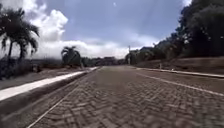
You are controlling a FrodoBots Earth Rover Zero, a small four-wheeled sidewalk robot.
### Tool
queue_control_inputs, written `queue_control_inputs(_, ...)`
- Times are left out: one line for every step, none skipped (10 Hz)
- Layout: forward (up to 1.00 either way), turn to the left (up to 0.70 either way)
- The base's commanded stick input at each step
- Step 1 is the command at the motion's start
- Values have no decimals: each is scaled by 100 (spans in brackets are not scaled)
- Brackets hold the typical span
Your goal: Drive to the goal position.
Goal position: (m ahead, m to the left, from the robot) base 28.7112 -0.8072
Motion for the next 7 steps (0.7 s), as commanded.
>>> queue_control_inputs(100,0)
queue_control_inputs(100,0)
queue_control_inputs(100,0)
queue_control_inputs(100,0)
queue_control_inputs(100,0)
queue_control_inputs(100,0)
queue_control_inputs(100,0)
